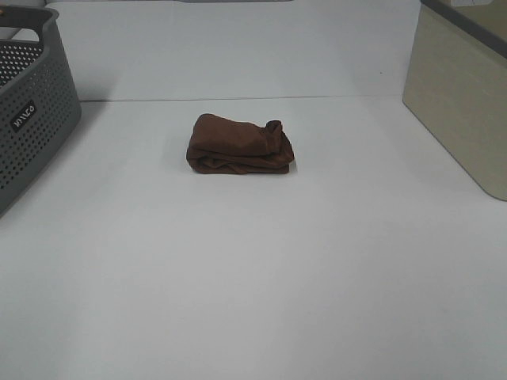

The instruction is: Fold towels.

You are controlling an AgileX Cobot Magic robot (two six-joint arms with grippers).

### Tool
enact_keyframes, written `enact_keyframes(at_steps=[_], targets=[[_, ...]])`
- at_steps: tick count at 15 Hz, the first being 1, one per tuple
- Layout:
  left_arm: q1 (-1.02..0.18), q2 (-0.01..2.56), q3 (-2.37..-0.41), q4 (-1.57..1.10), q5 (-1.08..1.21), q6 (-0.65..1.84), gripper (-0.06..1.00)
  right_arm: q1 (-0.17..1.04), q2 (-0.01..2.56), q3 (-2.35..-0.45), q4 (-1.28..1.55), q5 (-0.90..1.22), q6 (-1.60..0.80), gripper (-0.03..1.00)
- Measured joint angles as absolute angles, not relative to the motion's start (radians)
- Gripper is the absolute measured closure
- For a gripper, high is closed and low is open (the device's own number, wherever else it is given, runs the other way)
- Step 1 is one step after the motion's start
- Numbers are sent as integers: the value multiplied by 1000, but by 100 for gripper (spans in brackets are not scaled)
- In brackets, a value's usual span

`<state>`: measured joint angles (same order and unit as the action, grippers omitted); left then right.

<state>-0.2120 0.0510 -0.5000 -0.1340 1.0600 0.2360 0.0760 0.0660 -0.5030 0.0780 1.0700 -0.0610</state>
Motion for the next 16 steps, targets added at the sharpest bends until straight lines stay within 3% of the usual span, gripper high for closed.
enact_keyframes(at_steps=[5,16], targets=[[-17,17,-500,-134,1058,237,26,42,55,-503,82,1070,-61,16],[-14,-4,-500,-131,1058,237,26,42,-5,-503,90,1070,-61,16]])
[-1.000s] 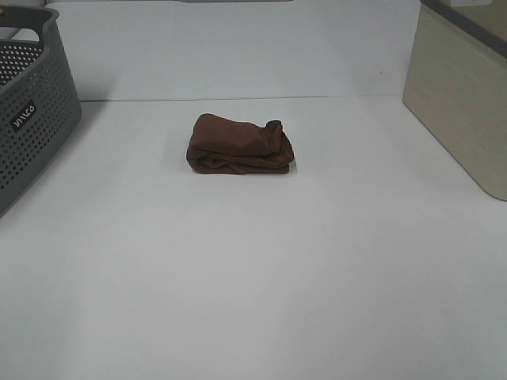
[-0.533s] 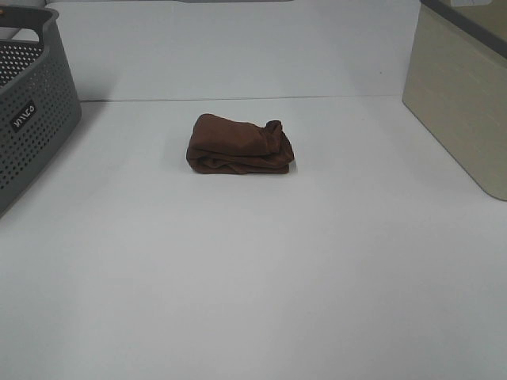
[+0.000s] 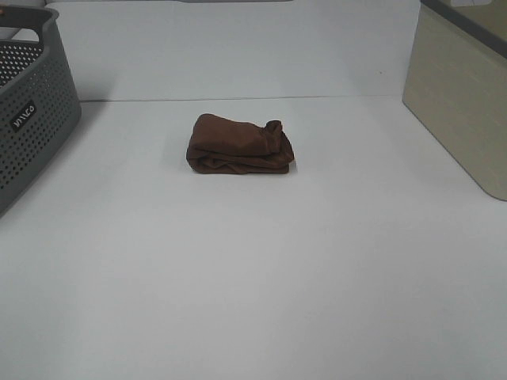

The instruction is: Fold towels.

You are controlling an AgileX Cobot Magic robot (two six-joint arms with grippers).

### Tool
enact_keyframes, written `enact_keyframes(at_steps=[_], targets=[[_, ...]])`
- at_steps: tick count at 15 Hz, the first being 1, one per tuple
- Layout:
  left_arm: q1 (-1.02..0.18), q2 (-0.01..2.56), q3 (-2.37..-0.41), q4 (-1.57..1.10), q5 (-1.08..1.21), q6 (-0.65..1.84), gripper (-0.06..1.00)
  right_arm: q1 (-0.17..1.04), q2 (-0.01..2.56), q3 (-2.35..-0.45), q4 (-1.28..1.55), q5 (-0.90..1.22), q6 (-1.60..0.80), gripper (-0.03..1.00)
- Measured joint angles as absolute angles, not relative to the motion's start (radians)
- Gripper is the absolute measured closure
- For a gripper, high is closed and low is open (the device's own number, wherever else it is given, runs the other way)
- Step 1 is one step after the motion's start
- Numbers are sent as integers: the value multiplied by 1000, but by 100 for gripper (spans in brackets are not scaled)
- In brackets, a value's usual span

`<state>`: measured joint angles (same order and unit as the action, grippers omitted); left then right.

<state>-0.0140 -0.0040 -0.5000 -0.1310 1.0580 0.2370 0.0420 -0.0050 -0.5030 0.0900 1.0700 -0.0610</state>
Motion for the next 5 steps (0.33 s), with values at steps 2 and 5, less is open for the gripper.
enact_keyframes(at_steps=[2,5], targets=[[-14,-4,-500,-131,1058,237,26,42,-5,-503,90,1070,-61,16],[-14,-4,-500,-131,1058,237,26,8,-5,-503,91,1070,-61,16]])
